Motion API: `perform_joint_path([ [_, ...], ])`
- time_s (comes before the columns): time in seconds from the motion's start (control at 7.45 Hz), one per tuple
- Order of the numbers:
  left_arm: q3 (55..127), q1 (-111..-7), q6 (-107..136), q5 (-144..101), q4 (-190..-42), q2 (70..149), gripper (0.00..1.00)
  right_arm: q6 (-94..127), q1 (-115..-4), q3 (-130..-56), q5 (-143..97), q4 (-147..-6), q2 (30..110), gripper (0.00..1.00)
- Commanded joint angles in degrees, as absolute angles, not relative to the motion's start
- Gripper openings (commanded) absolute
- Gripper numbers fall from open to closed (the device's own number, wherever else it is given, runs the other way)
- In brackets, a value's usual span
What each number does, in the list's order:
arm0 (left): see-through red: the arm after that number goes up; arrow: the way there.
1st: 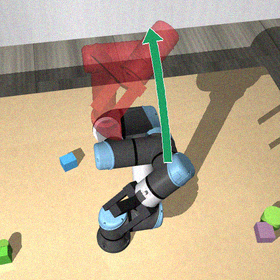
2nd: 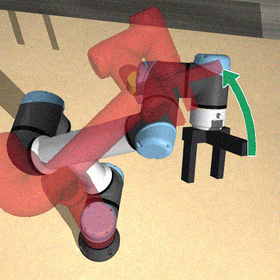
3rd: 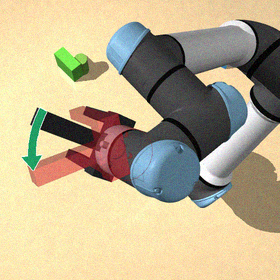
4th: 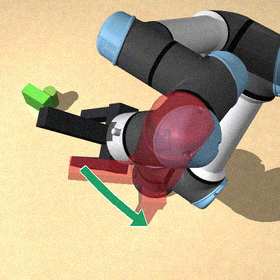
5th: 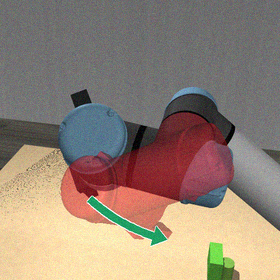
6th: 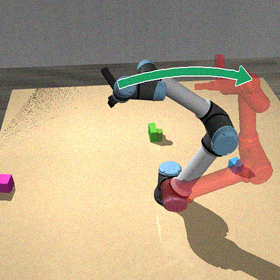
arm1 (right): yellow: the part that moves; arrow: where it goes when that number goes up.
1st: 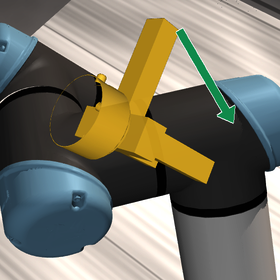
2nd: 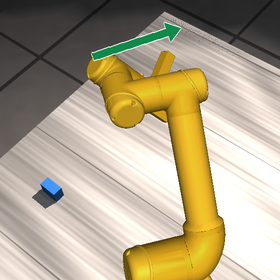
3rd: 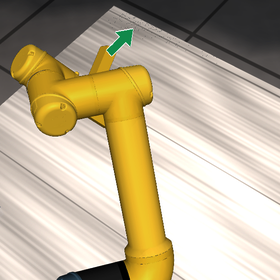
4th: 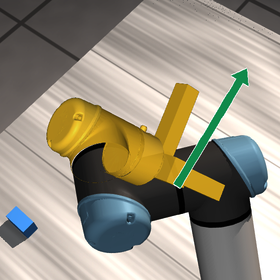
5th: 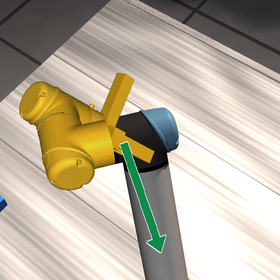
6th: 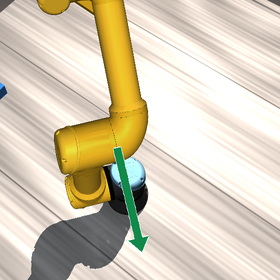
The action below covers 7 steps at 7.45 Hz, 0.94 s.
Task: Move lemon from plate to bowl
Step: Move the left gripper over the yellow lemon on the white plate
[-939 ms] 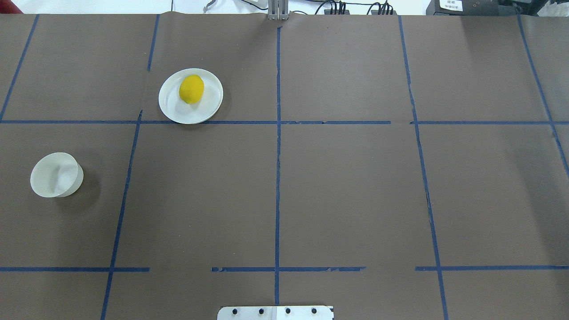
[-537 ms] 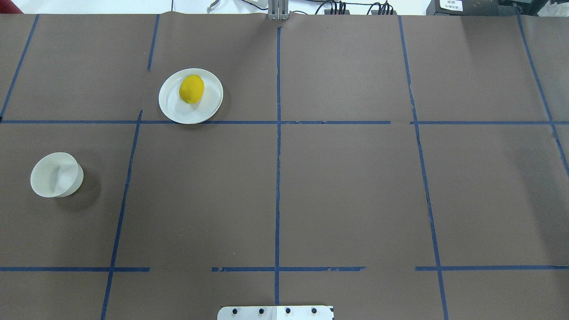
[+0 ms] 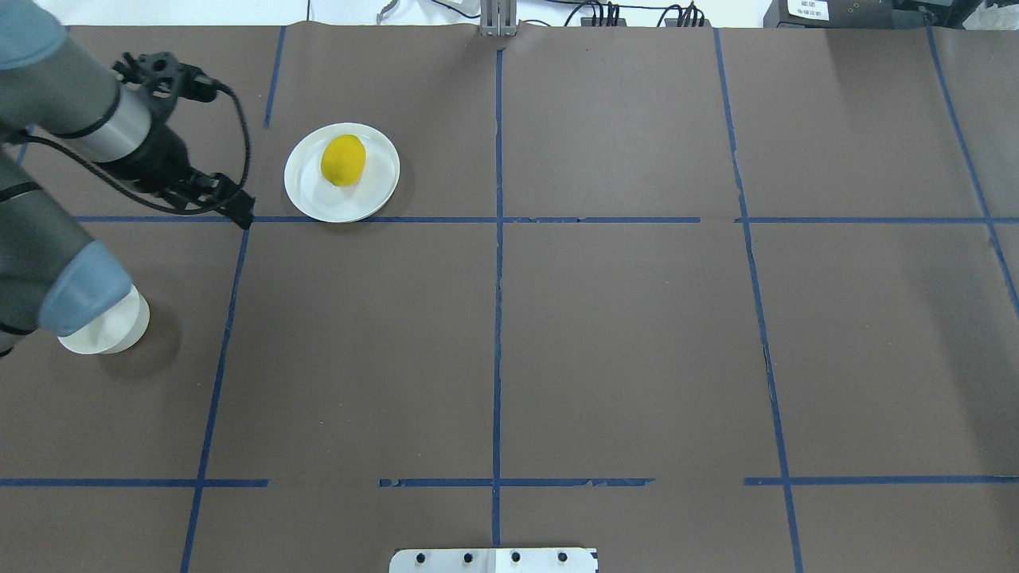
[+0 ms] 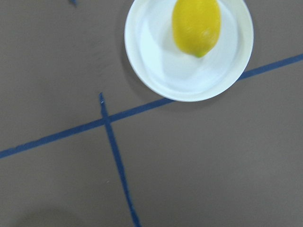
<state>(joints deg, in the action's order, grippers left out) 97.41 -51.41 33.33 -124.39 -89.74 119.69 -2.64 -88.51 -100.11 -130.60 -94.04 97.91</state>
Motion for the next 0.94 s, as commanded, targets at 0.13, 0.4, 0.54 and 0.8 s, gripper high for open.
perform_joint_path([
  [0.13, 78.23, -50.54, 35.85, -123.4, -96.67, 131.4, 1.0, -2.64, -88.51, -100.11, -130.61, -94.04, 97.91, 1.0],
  [0.4, 71.15, -50.71, 38.21, -122.52, -106.09, 132.01, 0.99, -2.64, -88.51, -100.11, -130.61, -94.04, 97.91, 1.0],
  [0.54, 65.54, -50.63, 42.93, -122.52, -110.35, 134.88, 0.99, -2.64, -88.51, -100.11, -130.61, -94.04, 97.91, 1.0],
  [0.8, 61.61, -50.71, 42.54, -119.65, -111.09, 136.93, 0.99, -2.64, -88.51, -100.11, -130.61, -94.04, 97.91, 1.0],
])
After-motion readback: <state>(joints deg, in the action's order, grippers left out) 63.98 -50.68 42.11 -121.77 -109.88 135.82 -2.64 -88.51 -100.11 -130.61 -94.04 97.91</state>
